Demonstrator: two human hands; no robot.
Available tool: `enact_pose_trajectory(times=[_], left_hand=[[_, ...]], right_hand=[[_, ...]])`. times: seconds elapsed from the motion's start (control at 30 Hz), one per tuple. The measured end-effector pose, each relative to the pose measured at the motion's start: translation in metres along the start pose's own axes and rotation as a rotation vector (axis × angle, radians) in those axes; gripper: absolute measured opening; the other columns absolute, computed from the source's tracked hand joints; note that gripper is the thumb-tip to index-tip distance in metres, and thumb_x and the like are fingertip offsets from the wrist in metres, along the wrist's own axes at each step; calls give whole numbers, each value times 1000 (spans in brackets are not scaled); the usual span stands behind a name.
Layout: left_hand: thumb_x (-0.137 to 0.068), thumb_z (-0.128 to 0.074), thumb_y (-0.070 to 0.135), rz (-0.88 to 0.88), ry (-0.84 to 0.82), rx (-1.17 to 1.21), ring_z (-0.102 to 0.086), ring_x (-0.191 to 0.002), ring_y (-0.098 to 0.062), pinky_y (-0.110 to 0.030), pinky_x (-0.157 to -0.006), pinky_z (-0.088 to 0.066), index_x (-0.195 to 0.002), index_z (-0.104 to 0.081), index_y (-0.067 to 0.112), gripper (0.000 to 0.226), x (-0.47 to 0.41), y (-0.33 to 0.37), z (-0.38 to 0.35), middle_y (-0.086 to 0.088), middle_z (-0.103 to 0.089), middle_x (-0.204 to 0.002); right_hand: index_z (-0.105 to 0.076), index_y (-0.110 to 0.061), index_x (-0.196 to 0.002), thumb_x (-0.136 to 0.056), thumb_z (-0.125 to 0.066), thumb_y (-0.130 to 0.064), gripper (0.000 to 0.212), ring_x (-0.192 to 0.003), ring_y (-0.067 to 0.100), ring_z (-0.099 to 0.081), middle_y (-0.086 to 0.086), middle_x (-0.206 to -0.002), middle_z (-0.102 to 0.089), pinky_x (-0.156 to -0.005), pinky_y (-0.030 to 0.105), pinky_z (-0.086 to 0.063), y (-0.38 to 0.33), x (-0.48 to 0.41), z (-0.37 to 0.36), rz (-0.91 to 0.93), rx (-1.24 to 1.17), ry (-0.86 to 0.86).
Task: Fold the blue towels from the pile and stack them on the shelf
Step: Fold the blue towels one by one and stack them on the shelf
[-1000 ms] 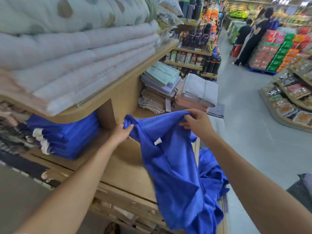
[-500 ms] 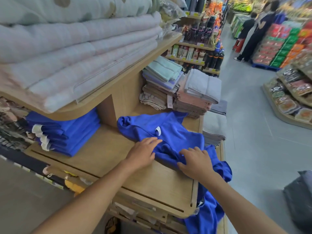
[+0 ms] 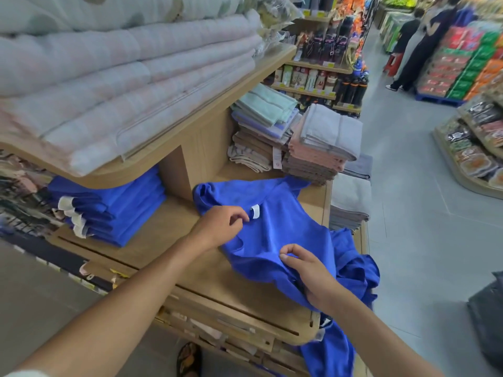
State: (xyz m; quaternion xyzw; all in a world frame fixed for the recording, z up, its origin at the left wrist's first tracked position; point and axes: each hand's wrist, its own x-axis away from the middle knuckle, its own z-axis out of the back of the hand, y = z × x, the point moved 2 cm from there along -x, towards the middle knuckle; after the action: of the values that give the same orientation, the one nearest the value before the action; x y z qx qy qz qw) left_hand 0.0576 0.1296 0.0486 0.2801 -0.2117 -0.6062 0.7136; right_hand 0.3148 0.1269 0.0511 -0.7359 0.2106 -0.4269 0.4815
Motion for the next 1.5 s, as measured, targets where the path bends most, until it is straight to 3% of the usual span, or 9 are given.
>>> enact_pose_trajectory(times=[0.2, 0.33, 0.5, 0.57, 0.7, 0.9, 1.1, 1.2, 1.5], left_hand=[[-87, -64, 47, 47, -36, -496, -52, -124, -22, -39, -93, -46, -133, -56, 33, 48, -46, -8, -12, 6, -58, -131], [-93, -57, 44, 95, 53, -419, -59, -109, -26, -38, -79, -45, -106, -67, 32, 20, -63, -3, -16, 3, -68, -109], [-96, -41, 26, 333, 157, 368, -60, -97, -27, -41, -87, -45, -103, -69, 11, 32, -94, 29, 13, -12, -67, -104], [-90, -49, 27, 365, 153, 535, -54, -79, -20, -35, -73, -45, -88, -65, 16, 19, -98, 43, 24, -4, -61, -84], [-65, -50, 13, 379, 40, 590, -45, -68, -20, -31, -66, -38, -80, -50, 16, 16, -90, 62, 39, -4, -50, -71], [-96, -41, 1, 282, 64, 715, -50, -75, -21, -32, -68, -39, -103, -60, 12, 22, -80, 73, 49, -13, -54, -86], [-103, -57, 16, 71, 48, 729, -41, -73, -24, -28, -56, -34, -101, -63, -5, 22, -54, 97, 57, -13, -49, -85], [-105, -54, 18, -39, 29, 623, -36, -77, -25, -36, -64, -30, -103, -58, -22, 40, -43, 113, 69, -13, -46, -84], [-108, -48, 24, -104, -129, 768, -59, -78, -21, -33, -67, -44, -109, -71, 6, 29, -8, 180, 107, -12, -67, -93]], right_hand=[[-73, -19, -119, -77, -80, -17, 44, -102, 16, -73, 3, -113, -77, -84, 24, -55, 33, -6, -12, -8, 86, -76], [-76, -31, -105, -89, -60, -4, 35, -100, 8, -72, -12, -103, -78, -79, 17, -54, 53, -11, -19, 70, 365, 31], [-68, -19, -96, -101, -51, -15, 19, -85, 10, -64, -7, -86, -71, -76, 20, -47, 63, -13, -18, -25, 203, 161], [-68, -24, -88, -102, -50, -15, 25, -77, 9, -60, -8, -78, -68, -72, 23, -45, 64, -10, -17, -9, 230, 146], [-77, -34, -85, -105, -55, -19, 33, -72, 4, -61, -12, -75, -69, -68, 19, -44, 48, -4, -23, 137, 263, 45], [-76, -28, -88, -86, -75, -30, 3, -78, 6, -61, -9, -80, -69, -73, 21, -48, 0, 0, -22, 391, 213, 53], [-79, -40, -105, -100, -59, -26, 24, -92, 36, -65, 18, -102, -72, -84, 33, -47, -74, 9, -20, 600, 390, -9], [-77, -36, -101, -99, -62, -18, 23, -84, 17, -66, 0, -96, -74, -79, 24, -49, -113, 17, -19, 750, 485, 52], [-77, -33, -85, -91, -77, -21, 14, -78, 4, -72, -17, -82, -76, -72, 21, -57, -199, 26, -25, 964, 526, 360]])
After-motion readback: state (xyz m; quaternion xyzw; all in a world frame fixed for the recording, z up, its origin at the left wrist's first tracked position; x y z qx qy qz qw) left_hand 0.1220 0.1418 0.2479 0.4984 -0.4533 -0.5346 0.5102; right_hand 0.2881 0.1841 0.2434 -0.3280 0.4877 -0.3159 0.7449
